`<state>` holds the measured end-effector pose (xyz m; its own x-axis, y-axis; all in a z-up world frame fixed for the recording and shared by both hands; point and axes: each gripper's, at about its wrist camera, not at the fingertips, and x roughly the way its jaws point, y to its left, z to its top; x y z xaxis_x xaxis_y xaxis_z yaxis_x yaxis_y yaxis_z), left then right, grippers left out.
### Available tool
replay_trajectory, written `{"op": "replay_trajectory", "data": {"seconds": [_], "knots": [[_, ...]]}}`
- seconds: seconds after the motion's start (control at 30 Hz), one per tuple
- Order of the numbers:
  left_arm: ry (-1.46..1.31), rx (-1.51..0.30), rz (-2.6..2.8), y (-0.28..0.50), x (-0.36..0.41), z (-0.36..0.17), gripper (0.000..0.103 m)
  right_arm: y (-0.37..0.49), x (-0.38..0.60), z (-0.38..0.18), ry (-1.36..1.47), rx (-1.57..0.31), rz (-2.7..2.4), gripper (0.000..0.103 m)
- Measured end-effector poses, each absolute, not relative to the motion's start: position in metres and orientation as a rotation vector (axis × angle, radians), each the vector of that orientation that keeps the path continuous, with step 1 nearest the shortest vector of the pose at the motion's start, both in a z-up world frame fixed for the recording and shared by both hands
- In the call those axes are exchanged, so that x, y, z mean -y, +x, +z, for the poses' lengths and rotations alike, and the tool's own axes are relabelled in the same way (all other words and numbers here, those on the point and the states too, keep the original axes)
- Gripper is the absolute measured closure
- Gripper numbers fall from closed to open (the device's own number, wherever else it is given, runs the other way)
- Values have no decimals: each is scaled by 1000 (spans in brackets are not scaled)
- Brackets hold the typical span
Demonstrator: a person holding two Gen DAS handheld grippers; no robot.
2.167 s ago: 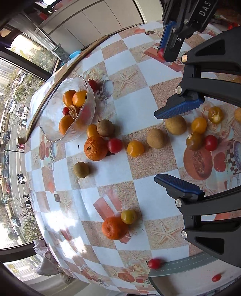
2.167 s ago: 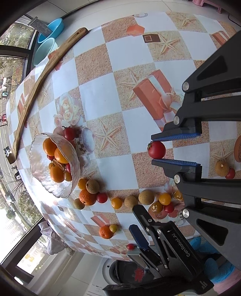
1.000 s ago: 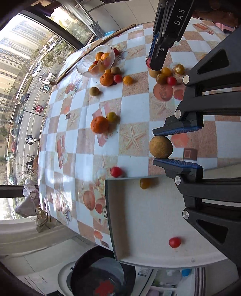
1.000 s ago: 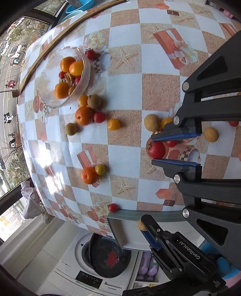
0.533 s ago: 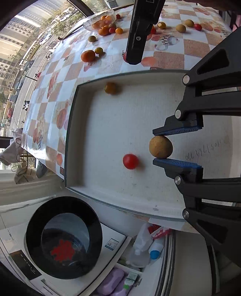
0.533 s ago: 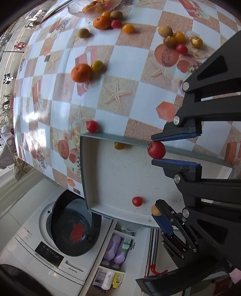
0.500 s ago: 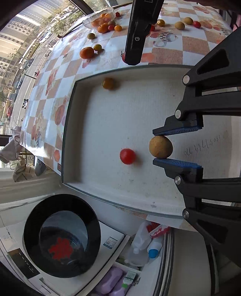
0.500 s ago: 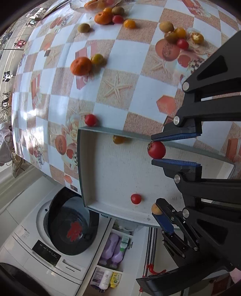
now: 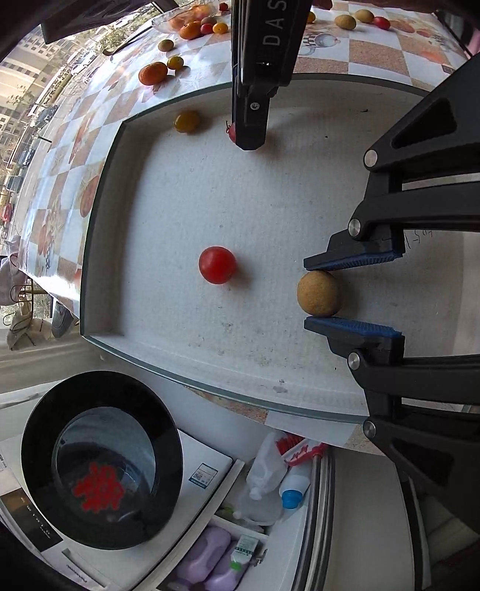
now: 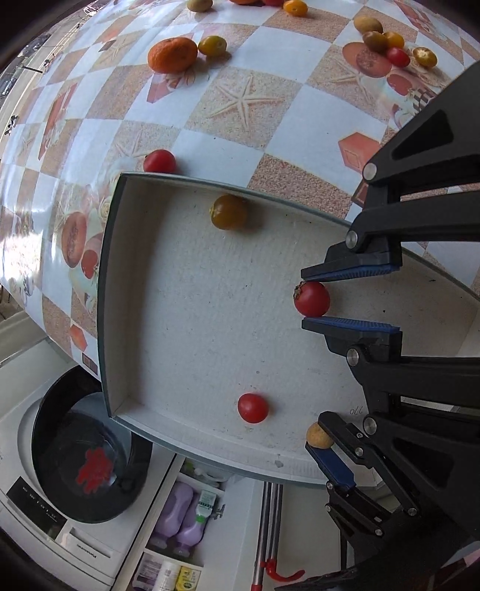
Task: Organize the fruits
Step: 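Carry both fruits into the white tray and open both tools, then move both tools back over the fruits on the table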
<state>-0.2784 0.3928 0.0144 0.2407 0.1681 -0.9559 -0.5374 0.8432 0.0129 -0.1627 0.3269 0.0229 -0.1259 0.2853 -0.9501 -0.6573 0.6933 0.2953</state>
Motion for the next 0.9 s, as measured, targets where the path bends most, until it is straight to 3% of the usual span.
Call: {"op": "replay_trajectory", "data": {"seconds": [0.03,0.07,0.1,0.13,0.2,0.23,0.3,0.33,0.43,0.9], "knots": [[-349,-1241,494,-278,-393,15,76,-163,-328,22,-330,-1493,829,82],[-338,-1243,504,-279,-394,15,65,-164,-330,20,-335,-1496,828,82],[-322,-1244,521,-280,-395,15,36,-163,-331,18,-340,-1502,828,82],[-312,-1232,535,-281,-396,17,26,-163,-332,17,-342,-1505,827,81],[-302,-1198,536,-284,-397,22,25,-164,-334,16,-342,-1500,834,76],[-300,-1203,527,-284,-397,22,25,-164,-334,16,-337,-1504,843,69],[-292,-1219,524,-283,-397,21,25,-165,-336,17,-326,-1508,861,43],[-292,-1223,521,-283,-397,21,25,-165,-337,18,-324,-1502,866,37],[-298,-1222,514,-283,-396,24,25,-164,-336,26,-295,-1488,869,27],[-202,-1183,399,-243,-354,56,25,-135,-266,71,-117,-1418,755,24]]}}
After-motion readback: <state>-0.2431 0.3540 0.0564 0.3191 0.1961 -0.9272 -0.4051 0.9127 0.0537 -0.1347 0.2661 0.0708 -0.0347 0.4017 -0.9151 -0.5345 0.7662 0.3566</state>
